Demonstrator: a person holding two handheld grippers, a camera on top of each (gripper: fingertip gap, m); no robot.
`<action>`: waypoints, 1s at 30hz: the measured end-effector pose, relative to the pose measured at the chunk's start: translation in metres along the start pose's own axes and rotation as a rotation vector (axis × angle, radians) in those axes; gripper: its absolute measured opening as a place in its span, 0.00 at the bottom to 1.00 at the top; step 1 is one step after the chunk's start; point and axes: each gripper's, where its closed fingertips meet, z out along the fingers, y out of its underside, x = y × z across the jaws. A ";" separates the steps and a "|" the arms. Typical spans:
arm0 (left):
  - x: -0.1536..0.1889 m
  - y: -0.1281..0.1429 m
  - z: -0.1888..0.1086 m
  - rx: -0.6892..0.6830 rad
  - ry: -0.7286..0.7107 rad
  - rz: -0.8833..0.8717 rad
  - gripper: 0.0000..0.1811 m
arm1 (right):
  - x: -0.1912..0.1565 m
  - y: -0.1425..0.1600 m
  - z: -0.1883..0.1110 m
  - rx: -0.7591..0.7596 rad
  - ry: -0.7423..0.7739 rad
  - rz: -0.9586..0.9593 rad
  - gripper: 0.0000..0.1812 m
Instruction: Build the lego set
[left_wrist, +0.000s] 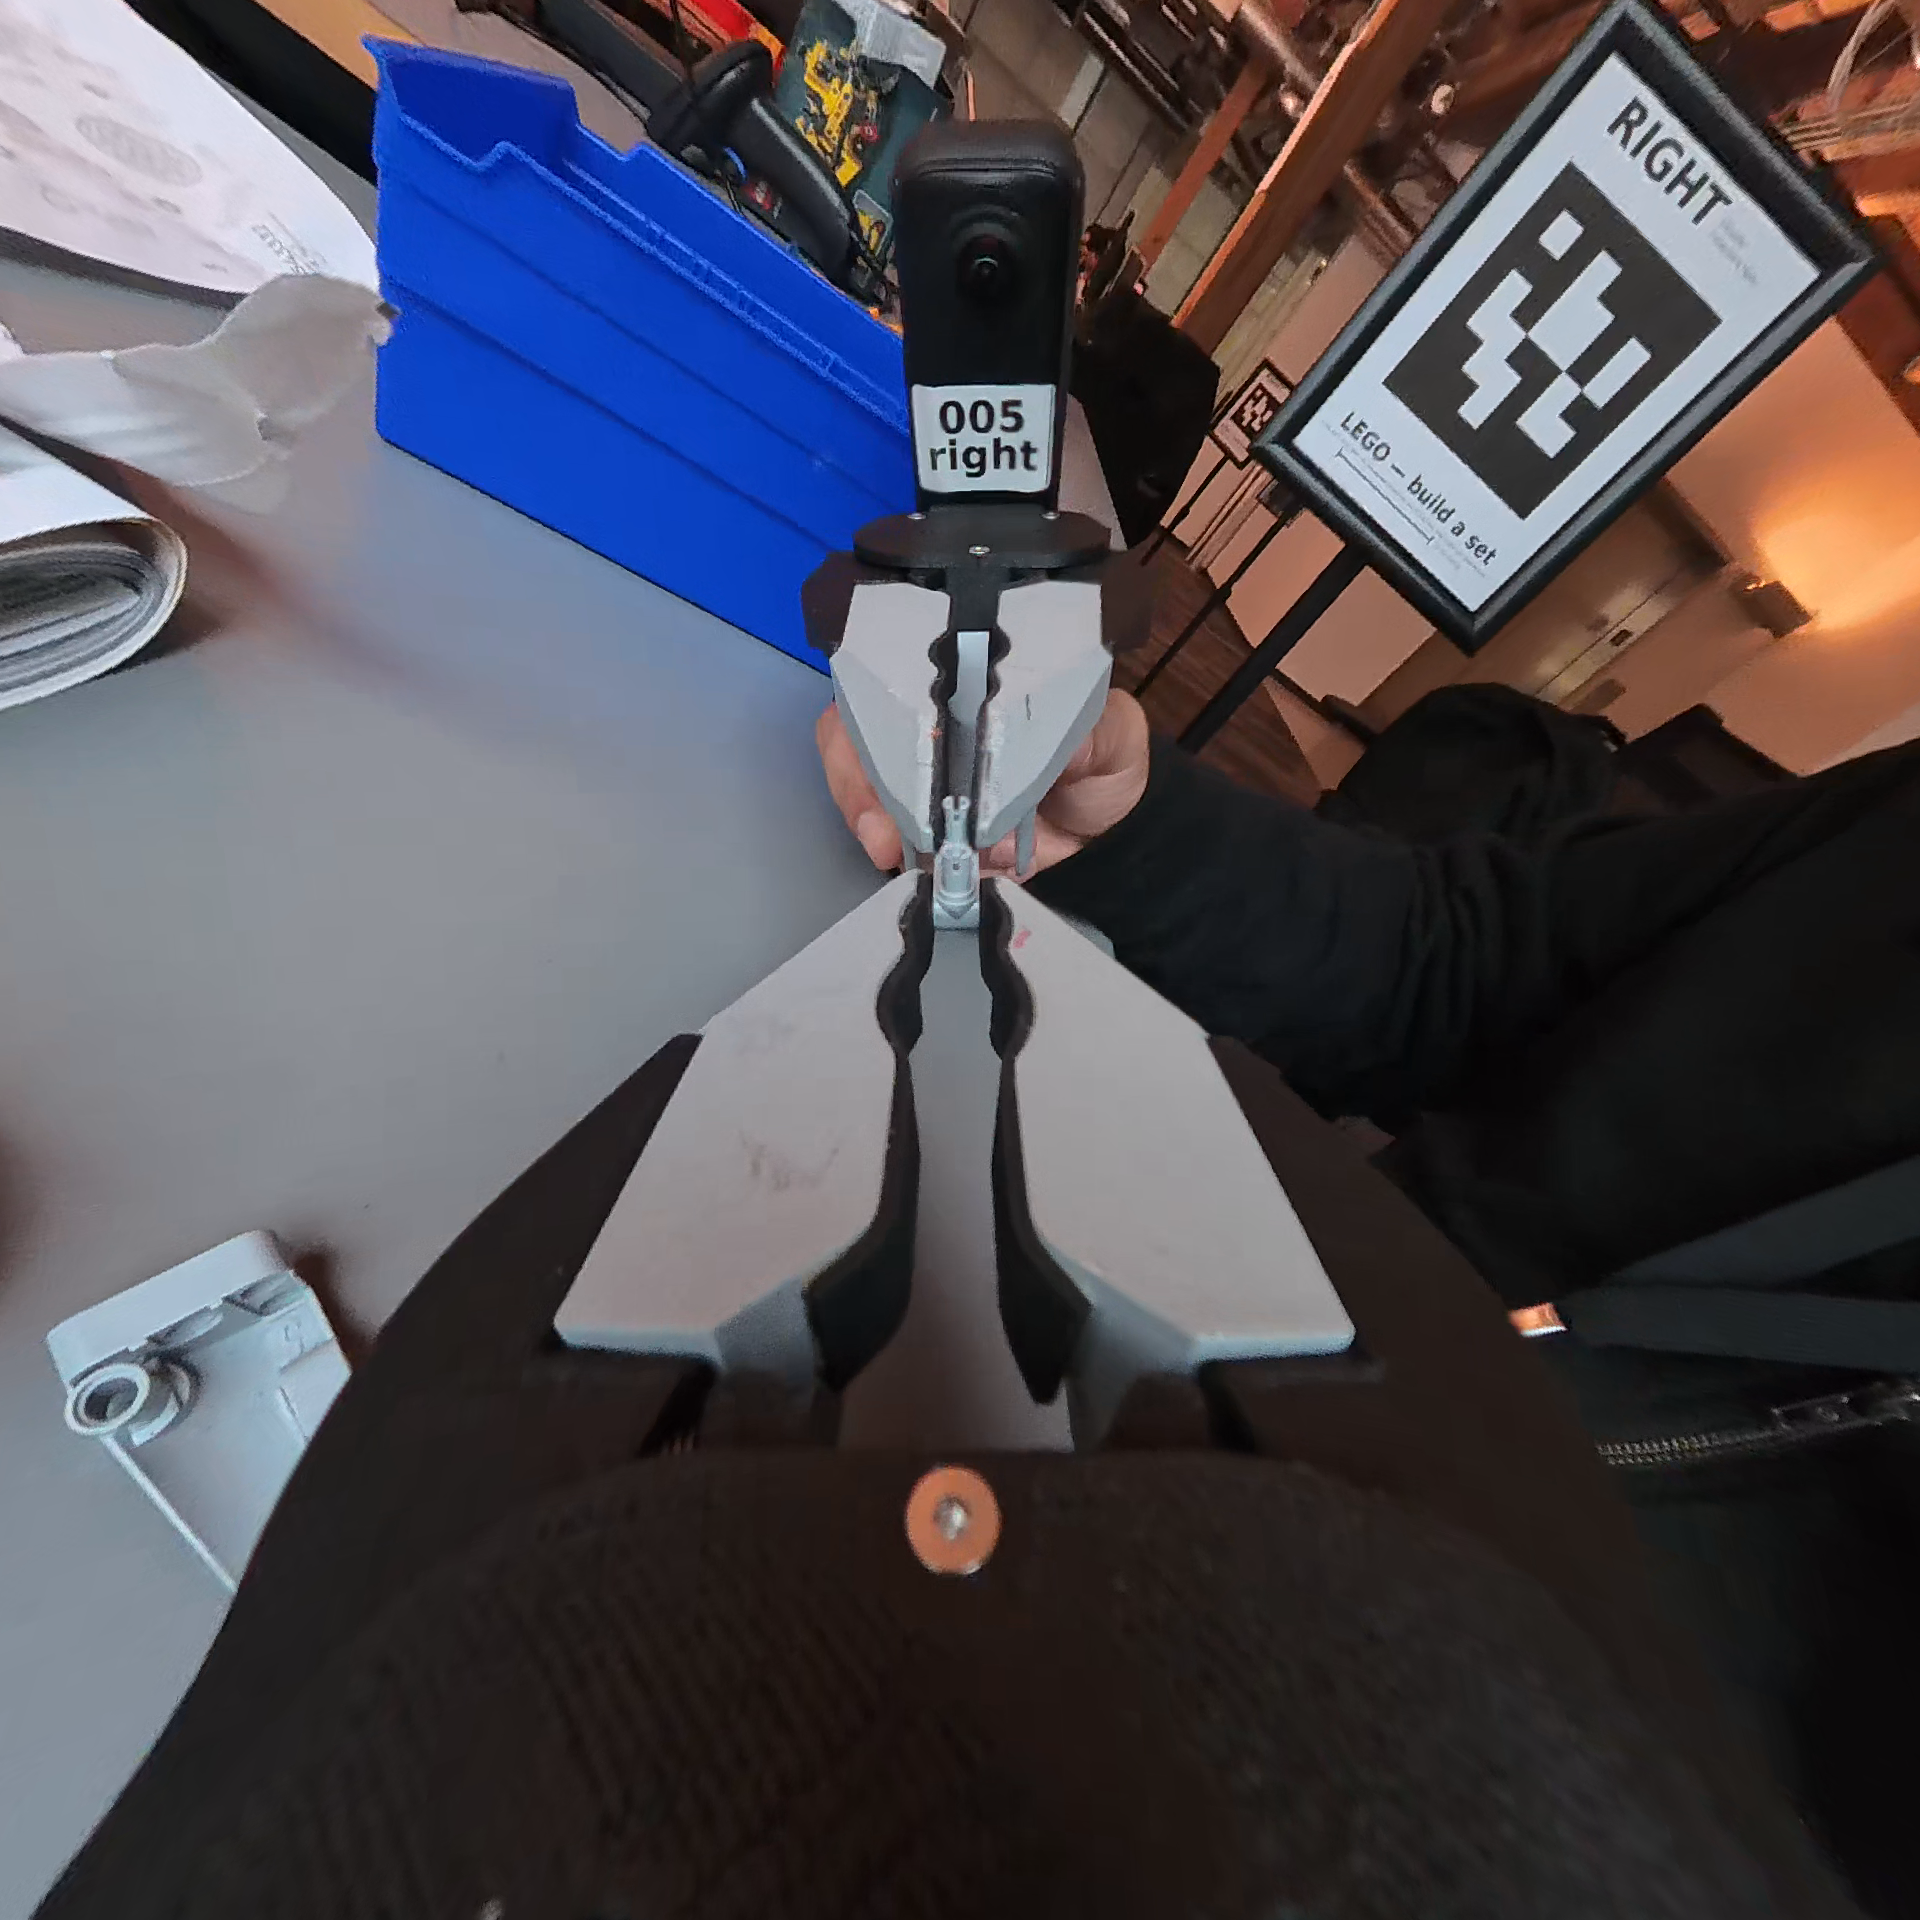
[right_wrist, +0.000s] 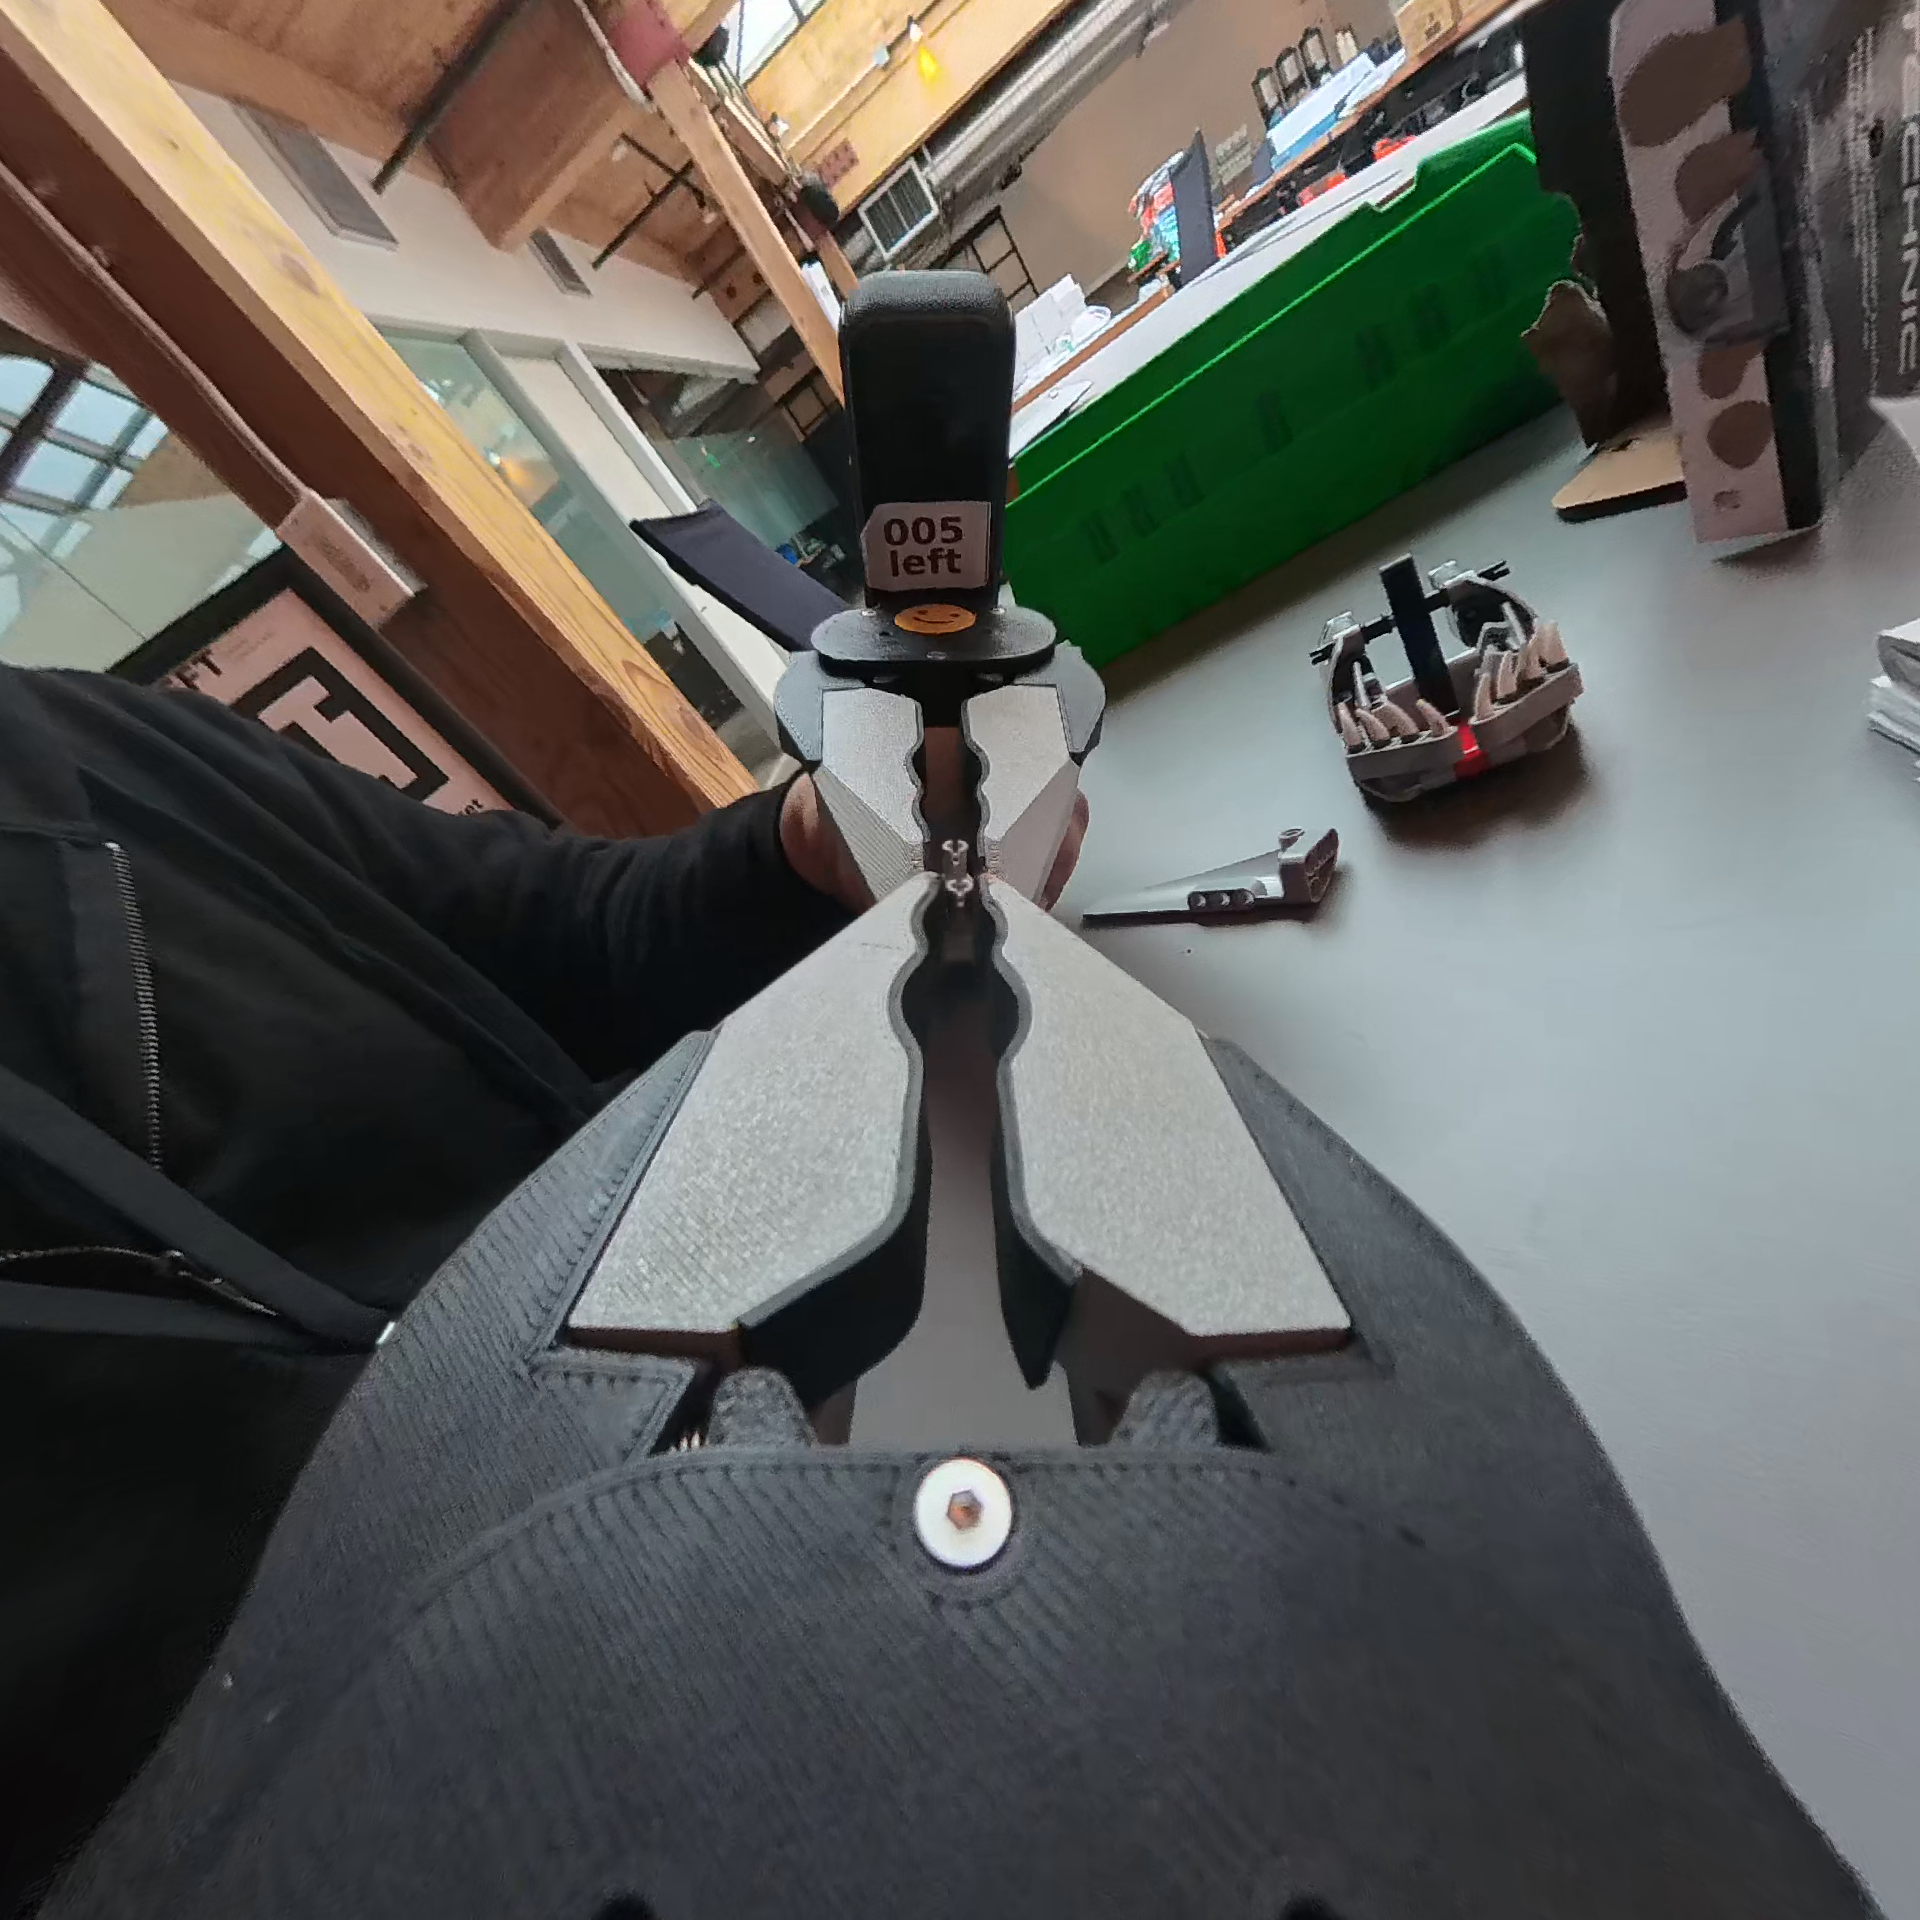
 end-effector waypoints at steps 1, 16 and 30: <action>0.000 0.000 0.000 0.002 -0.004 0.007 0.03 | 0.000 0.000 0.000 -0.002 0.009 -0.013 0.00; -0.010 -0.006 0.001 0.063 -0.060 -0.038 0.03 | 0.014 -0.010 0.002 0.057 0.161 -0.054 0.00; 0.013 -0.024 -0.003 0.097 -0.259 0.594 0.03 | -0.021 -0.024 -0.002 0.155 0.062 -0.265 0.01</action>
